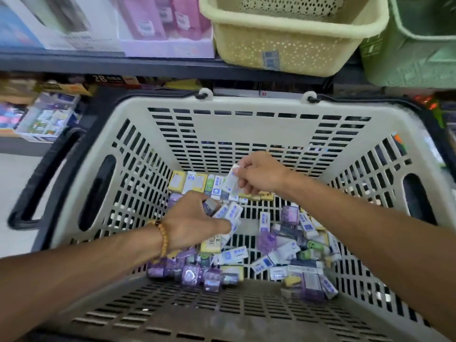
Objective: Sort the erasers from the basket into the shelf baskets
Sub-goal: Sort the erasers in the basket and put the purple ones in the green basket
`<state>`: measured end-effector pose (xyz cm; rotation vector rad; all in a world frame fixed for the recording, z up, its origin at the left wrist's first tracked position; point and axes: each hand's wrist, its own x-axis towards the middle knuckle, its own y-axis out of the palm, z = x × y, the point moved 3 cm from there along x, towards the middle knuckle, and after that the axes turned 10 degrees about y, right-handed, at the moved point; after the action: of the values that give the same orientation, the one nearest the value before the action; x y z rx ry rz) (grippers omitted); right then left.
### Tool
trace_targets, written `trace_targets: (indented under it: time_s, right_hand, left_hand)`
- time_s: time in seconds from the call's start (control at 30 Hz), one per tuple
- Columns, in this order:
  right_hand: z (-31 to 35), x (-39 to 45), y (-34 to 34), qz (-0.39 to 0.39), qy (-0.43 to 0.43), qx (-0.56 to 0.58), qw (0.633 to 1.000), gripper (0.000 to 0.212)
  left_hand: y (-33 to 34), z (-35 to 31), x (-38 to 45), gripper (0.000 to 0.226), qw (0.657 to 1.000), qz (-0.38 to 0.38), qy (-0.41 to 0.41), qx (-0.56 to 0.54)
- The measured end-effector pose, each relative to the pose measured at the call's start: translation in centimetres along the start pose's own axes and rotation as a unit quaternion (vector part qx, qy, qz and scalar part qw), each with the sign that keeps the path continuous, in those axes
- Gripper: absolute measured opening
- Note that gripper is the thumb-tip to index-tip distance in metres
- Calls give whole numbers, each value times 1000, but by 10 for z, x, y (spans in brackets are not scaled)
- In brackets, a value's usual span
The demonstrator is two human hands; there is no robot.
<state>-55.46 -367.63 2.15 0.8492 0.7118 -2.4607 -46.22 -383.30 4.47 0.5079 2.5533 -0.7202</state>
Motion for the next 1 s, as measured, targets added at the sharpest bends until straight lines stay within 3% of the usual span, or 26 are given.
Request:
trace_targets:
  time_s: [0.13, 0.33, 0.47, 0.57, 0.67, 0.83, 1.0]
  right_hand:
    - [13, 27, 40, 54, 12, 18, 998, 16]
    - [28, 54, 76, 99, 31, 40, 994, 16]
    - [31, 40, 69, 57, -32, -12, 998, 23]
    - [34, 19, 67, 190, -11, 90, 978, 41]
    - [39, 6, 72, 283, -15, 136, 949, 32]
    - [36, 8, 67, 256, -8, 198, 946, 23]
    - [18, 22, 50, 69, -9, 109, 992, 25]
  left_hand:
    - [-46, 15, -17, 27, 993, -97, -59, -44]
    - [-68, 18, -24, 31, 984, -153, -74, -59]
    - [-72, 16, -23, 27, 979, -169, -85, -73]
    - [-74, 12, -20, 17, 975, -187, -75, -92]
    - [-74, 7, -18, 19, 971, -200, -62, -114]
    - [-73, 5, -16, 32, 974, -181, -76, -114]
    - [-73, 10, -17, 47, 974, -181, -99, -97]
